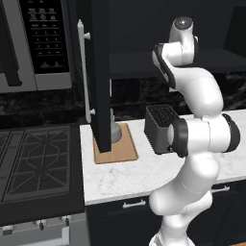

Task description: Pick the kettle from the counter and place it on the tray. Then pick the mug from the cabinet and place it on the tray. Then close the cabinet doors.

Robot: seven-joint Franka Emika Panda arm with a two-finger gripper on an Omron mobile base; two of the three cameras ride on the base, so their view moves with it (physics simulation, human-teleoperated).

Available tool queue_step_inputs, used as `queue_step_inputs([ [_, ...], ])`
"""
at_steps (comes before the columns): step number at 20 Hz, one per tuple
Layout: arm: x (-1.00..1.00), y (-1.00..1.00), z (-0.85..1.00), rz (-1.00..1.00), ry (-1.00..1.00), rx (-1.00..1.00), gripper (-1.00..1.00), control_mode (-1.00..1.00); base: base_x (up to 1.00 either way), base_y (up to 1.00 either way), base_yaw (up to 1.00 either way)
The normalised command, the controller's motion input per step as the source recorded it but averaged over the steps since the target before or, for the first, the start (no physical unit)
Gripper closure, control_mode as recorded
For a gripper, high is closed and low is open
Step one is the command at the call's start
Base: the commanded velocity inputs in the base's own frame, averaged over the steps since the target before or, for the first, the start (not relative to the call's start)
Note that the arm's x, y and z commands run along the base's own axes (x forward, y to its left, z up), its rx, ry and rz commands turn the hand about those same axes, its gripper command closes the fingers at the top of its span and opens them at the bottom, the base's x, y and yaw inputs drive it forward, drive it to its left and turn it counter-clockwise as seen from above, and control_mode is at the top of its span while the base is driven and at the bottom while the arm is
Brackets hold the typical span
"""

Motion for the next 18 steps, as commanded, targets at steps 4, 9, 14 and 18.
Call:
queue_step_inputs([
  [4, 0.01, 0.00, -0.06, -0.03, 0.00, 0.00, 1.00, -1.00, 0.00, 0.00, 0.00],
  [9, 0.00, 0.00, -0.04, -0.02, 0.00, 0.00, 1.00, -1.00, 0.00, 0.00, 0.00],
  [14, 0.00, 0.00, -0.01, -0.03, 0.00, 0.00, 1.00, -1.00, 0.00, 0.00, 0.00],
  [18, 0.00, -0.01, -0.03, -0.01, -0.03, 0.00, 1.00, -1.00, 0.00, 0.00, 0.00],
])
